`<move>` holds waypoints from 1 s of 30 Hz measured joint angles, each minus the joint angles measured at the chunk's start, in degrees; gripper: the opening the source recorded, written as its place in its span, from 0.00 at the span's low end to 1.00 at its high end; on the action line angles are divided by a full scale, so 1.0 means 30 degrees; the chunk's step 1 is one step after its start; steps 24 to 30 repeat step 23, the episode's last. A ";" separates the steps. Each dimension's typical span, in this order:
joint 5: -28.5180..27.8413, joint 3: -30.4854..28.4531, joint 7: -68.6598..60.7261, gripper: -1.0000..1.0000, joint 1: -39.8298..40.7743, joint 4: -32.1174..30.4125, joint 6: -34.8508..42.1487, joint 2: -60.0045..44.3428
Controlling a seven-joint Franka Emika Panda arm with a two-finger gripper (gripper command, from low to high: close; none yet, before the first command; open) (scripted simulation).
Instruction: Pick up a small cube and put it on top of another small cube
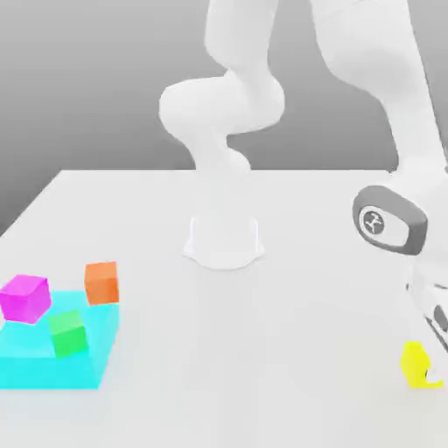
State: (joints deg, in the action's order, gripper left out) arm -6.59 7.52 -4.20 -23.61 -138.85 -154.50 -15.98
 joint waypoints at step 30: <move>0.2629 -0.8341 0.7487 1.00 1.2465 -0.3428 0.1280 0.4766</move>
